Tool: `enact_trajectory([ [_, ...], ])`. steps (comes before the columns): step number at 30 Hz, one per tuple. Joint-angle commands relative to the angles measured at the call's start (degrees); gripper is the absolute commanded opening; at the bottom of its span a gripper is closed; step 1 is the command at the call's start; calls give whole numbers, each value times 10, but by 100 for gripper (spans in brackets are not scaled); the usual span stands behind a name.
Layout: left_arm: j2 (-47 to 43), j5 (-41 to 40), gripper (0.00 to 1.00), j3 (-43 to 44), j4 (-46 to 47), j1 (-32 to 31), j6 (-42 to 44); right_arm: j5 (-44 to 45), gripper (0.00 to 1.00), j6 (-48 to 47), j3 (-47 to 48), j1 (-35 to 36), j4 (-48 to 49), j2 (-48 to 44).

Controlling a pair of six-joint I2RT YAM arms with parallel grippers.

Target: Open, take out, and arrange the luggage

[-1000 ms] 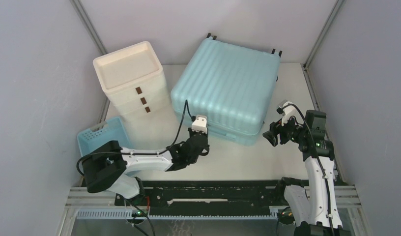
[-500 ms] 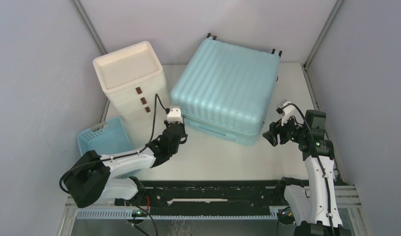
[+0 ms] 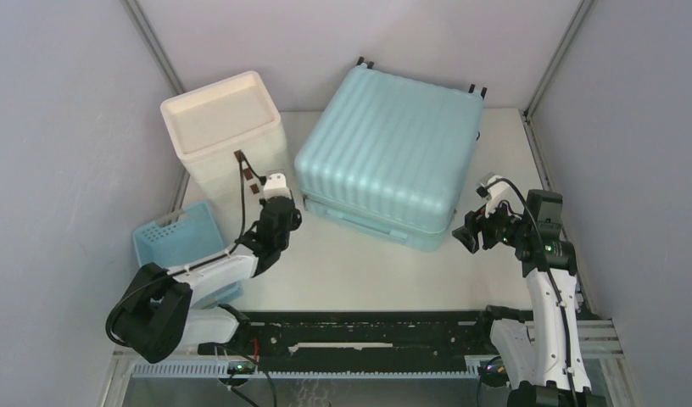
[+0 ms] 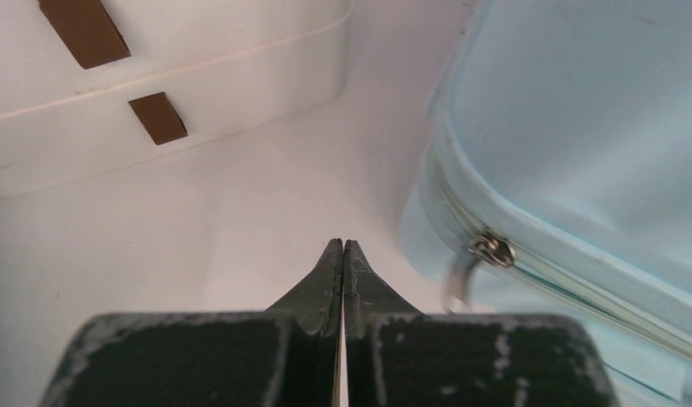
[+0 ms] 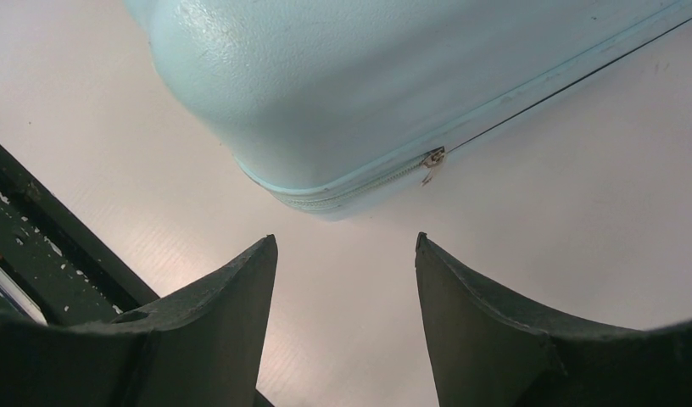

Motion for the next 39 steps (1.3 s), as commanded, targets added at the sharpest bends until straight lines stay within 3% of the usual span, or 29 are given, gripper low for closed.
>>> enact_trajectory([
  [1, 8, 44, 0, 32, -2, 30, 2, -24, 69, -13, 7, 1, -1, -5],
  [7, -1, 66, 4, 49, -30, 50, -11, -88, 69, -39, 27, -43, -35, -33],
  [12, -99, 129, 32, 23, -99, 51, -30, -153, 70, -155, 117, -42, -177, -30],
  [16, -220, 216, 52, -40, -105, 51, -60, -158, 70, -187, 174, 81, -257, -5],
  [21, -342, 279, 64, -107, -112, 51, -105, 3, 71, -94, 161, 394, -164, 7],
  [26, -434, 296, 85, -155, -116, 52, -140, 200, 71, -79, 156, 571, -73, 123],
  [32, -532, 286, 87, -199, -148, 51, -154, 356, 70, -56, 155, 635, 132, 271],
  [39, -613, 271, 85, -234, -182, 51, -168, 454, 66, -53, 171, 632, 234, 394],
])
